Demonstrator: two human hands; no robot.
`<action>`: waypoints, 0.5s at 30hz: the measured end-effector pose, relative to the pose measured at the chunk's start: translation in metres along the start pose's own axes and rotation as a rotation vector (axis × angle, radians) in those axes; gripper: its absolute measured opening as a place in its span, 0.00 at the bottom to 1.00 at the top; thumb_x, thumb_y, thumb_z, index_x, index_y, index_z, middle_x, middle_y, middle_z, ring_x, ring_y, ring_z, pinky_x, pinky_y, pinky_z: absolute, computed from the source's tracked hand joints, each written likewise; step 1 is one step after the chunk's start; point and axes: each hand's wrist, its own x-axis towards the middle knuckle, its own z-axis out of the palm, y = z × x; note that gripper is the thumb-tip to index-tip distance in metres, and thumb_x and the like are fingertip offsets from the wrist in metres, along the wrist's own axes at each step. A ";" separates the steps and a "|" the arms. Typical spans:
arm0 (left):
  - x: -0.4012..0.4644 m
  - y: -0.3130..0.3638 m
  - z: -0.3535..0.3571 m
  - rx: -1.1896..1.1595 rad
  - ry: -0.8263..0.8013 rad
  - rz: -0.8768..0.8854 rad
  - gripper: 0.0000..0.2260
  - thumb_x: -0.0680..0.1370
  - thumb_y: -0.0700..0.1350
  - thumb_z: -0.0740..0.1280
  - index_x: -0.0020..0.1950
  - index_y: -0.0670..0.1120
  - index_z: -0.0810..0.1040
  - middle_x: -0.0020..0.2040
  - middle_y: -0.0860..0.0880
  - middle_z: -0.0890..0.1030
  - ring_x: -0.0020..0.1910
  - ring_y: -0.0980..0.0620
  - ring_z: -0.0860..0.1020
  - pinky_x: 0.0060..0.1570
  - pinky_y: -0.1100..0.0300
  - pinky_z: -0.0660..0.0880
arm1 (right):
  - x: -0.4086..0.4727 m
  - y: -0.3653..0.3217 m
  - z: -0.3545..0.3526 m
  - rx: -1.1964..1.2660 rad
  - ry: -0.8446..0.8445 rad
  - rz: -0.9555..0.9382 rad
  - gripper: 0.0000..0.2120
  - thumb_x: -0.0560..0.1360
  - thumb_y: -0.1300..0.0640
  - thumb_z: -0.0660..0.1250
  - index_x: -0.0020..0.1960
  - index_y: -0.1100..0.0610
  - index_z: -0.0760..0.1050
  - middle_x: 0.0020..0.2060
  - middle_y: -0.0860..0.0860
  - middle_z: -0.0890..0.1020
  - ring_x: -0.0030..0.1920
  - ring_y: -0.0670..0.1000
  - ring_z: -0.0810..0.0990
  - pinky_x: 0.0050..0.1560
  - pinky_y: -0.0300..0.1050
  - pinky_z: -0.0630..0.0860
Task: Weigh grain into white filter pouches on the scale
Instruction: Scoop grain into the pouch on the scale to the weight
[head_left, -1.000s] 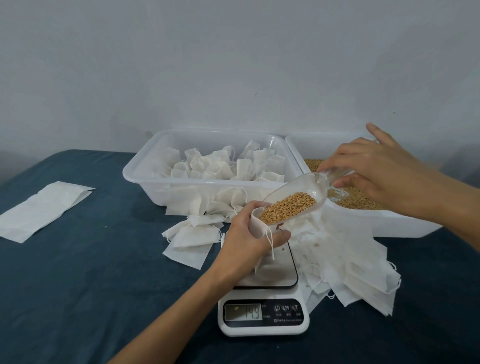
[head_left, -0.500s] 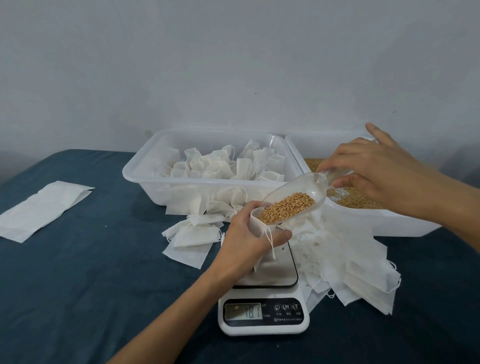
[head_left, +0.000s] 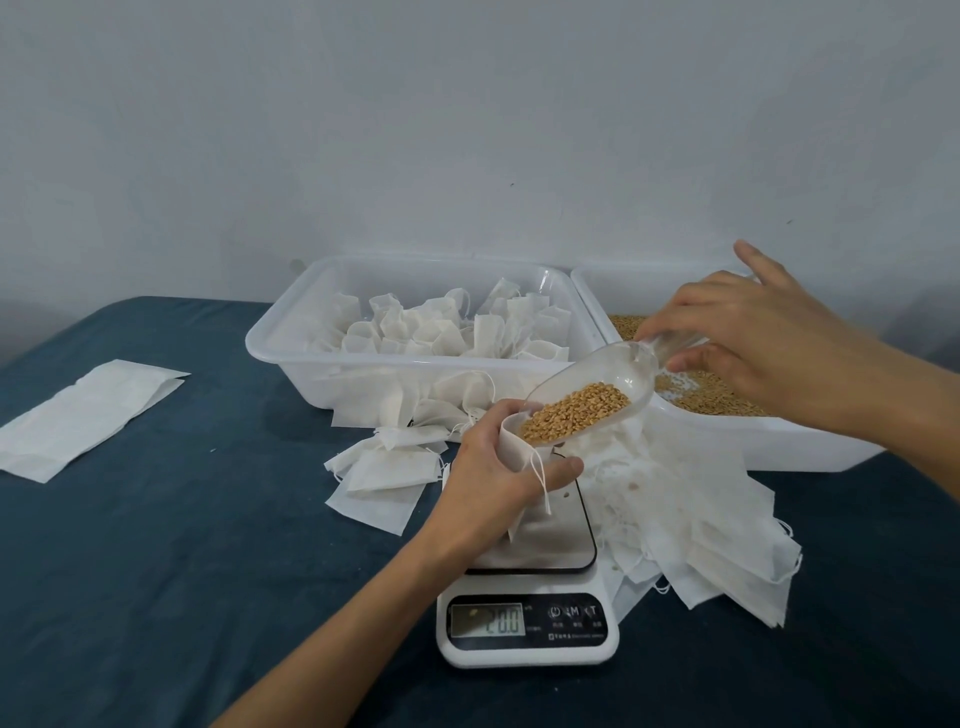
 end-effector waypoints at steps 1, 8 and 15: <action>0.000 0.000 0.000 0.002 0.001 0.001 0.22 0.73 0.42 0.81 0.61 0.57 0.77 0.50 0.53 0.86 0.39 0.61 0.84 0.40 0.70 0.76 | 0.000 0.000 0.000 -0.003 -0.002 0.002 0.15 0.79 0.54 0.69 0.65 0.45 0.77 0.54 0.43 0.80 0.64 0.50 0.75 0.80 0.56 0.40; 0.001 -0.001 0.000 -0.012 -0.004 0.004 0.22 0.73 0.41 0.81 0.62 0.55 0.77 0.53 0.51 0.87 0.43 0.60 0.85 0.43 0.71 0.76 | 0.000 0.000 -0.001 -0.011 -0.003 0.003 0.15 0.79 0.53 0.69 0.65 0.46 0.77 0.53 0.43 0.80 0.63 0.50 0.76 0.80 0.56 0.39; 0.001 -0.001 -0.001 0.007 -0.006 0.009 0.22 0.72 0.46 0.82 0.61 0.60 0.78 0.59 0.47 0.84 0.44 0.59 0.84 0.50 0.63 0.75 | 0.000 0.000 0.000 -0.016 0.009 -0.006 0.15 0.79 0.55 0.69 0.65 0.46 0.78 0.53 0.43 0.80 0.62 0.51 0.76 0.79 0.56 0.40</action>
